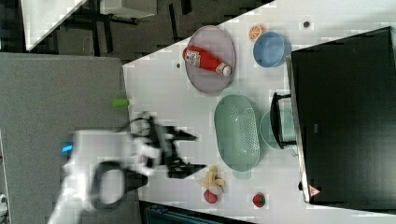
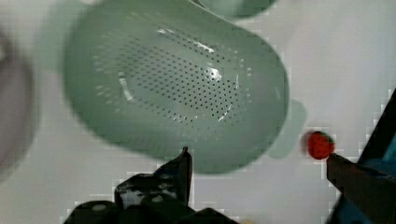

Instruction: Drag strainer right to left.

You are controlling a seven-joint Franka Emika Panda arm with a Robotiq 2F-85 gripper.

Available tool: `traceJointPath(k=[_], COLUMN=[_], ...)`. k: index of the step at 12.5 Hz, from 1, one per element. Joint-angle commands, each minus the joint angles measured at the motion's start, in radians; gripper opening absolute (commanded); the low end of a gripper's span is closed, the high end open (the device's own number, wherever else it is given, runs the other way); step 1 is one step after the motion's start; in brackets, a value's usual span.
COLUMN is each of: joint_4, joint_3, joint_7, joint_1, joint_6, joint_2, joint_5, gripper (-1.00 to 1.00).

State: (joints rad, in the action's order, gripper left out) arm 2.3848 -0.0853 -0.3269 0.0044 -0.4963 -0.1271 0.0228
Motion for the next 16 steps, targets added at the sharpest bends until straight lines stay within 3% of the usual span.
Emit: traceJointPath(k=[1, 4, 10, 16], joint_4=[0.055, 0.075, 0.098, 0.094], joint_3=[0.04, 0.052, 0.106, 0.124], joint_7=[-0.137, -0.16, -0.475, -0.475], joint_1=[-0.011, -0.01, 0.02, 0.054], joint_6=[-0.172, -0.384, -0.682, -0.748], joint_2=[0.04, 0.18, 0.407, 0.494], joint_5=[0.011, 0.009, 0.005, 0.005], gripper=[1.0, 1.0, 1.0, 1.0])
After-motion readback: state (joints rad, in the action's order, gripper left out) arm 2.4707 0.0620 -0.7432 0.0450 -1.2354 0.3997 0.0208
